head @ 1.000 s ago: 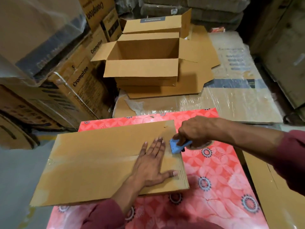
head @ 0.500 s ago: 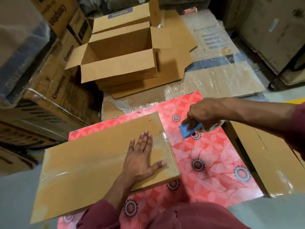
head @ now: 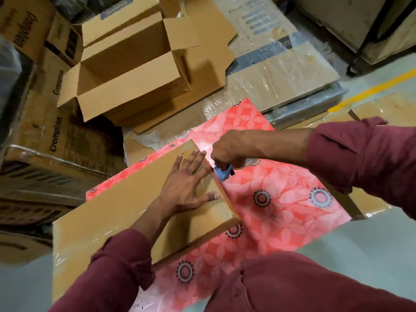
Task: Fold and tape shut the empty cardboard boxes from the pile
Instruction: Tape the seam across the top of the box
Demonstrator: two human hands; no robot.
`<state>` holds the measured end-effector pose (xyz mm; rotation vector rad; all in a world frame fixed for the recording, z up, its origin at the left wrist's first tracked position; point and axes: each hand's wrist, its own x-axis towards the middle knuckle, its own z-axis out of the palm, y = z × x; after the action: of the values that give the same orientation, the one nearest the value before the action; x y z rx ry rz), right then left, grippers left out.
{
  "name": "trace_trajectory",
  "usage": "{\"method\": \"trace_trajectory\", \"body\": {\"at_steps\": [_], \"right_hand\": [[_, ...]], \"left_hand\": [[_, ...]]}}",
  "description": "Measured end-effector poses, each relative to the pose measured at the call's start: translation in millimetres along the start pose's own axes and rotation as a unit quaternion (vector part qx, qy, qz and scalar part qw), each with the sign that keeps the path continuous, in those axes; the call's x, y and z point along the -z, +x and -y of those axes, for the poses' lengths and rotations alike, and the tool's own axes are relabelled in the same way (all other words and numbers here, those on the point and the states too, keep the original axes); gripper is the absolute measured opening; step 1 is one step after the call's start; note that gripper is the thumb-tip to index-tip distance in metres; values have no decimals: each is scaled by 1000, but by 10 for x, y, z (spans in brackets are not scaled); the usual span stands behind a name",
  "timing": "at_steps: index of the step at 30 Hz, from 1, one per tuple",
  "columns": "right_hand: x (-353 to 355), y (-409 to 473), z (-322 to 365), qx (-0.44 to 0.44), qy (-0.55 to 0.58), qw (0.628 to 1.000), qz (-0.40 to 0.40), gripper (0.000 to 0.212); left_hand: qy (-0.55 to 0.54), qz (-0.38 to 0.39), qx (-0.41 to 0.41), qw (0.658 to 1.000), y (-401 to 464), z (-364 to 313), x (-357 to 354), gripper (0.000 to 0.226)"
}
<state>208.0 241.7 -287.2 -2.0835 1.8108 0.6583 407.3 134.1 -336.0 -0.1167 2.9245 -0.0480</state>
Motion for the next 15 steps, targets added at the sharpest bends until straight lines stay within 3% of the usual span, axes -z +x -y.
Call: {"method": "trace_trajectory", "body": {"at_steps": [5, 11, 13, 15], "right_hand": [[-86, 111, -54, -10, 136, 991, 2, 18], [-1056, 15, -98, 19, 22, 998, 57, 8], [-1318, -12, -180, 20, 78, 995, 53, 12], [-1410, -17, -240, 6, 156, 978, 137, 30]], "left_hand": [[6, 0, -38, 999, 107, 46, -39, 97], [7, -14, -91, 996, 188, 105, 17, 86], [27, 10, -107, 994, 275, 82, 64, 90], [48, 46, -120, 991, 391, 59, 126, 94]]}}
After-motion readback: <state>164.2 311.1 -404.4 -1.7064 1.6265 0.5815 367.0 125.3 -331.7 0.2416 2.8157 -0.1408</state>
